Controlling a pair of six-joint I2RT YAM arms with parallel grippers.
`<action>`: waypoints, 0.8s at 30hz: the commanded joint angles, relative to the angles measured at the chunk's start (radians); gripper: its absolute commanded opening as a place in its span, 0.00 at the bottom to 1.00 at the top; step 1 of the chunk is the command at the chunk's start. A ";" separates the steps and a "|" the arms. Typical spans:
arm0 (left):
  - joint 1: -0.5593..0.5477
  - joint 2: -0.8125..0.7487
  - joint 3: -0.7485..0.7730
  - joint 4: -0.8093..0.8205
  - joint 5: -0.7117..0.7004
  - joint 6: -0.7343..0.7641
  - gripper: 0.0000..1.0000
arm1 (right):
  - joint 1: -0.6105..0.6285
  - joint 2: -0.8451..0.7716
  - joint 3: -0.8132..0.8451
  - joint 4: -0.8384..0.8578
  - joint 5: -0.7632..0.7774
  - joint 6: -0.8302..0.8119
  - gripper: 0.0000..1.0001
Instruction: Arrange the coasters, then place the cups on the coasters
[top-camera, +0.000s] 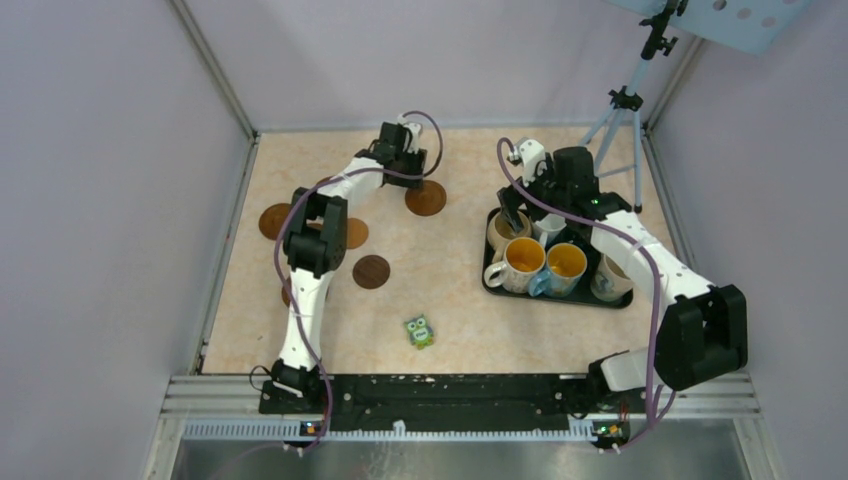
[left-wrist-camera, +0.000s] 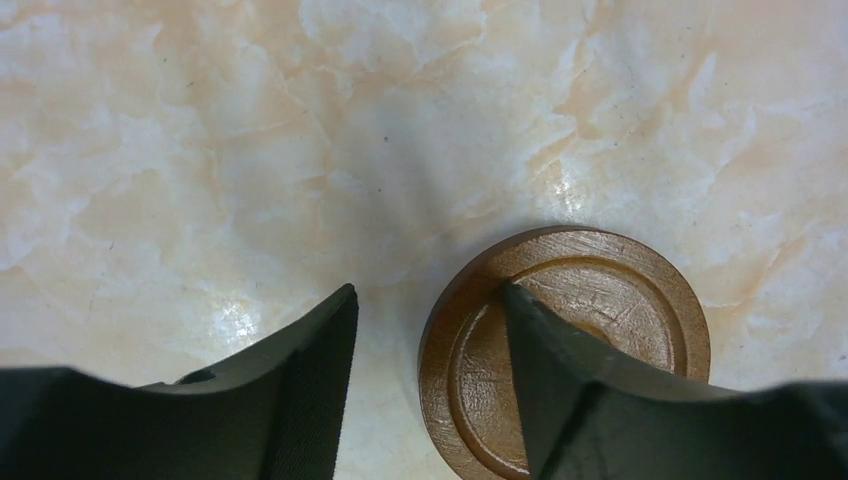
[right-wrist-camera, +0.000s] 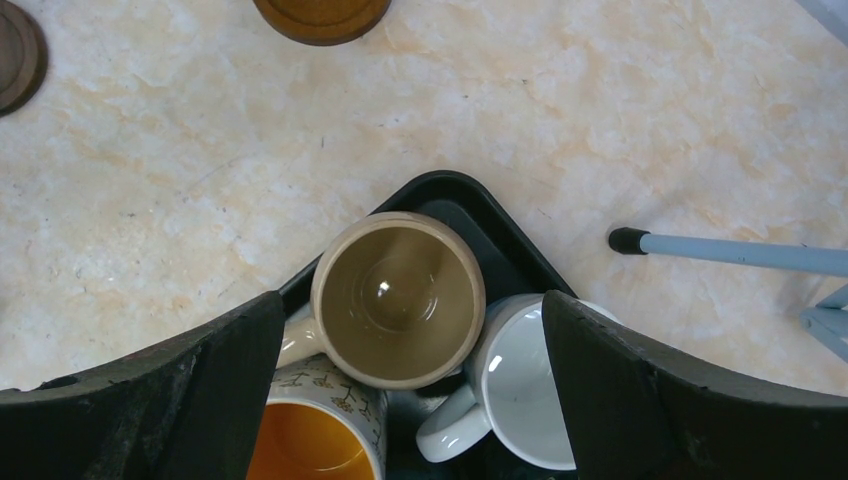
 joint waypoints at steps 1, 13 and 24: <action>0.011 -0.011 0.024 -0.067 -0.033 0.018 0.70 | -0.007 -0.031 -0.003 0.037 -0.011 -0.001 0.99; 0.290 -0.297 -0.113 -0.093 0.187 0.167 0.99 | -0.009 -0.047 -0.004 0.034 -0.037 -0.001 0.99; 0.452 -0.203 -0.130 -0.068 0.174 0.240 0.90 | -0.009 -0.050 -0.004 0.031 -0.040 -0.004 0.99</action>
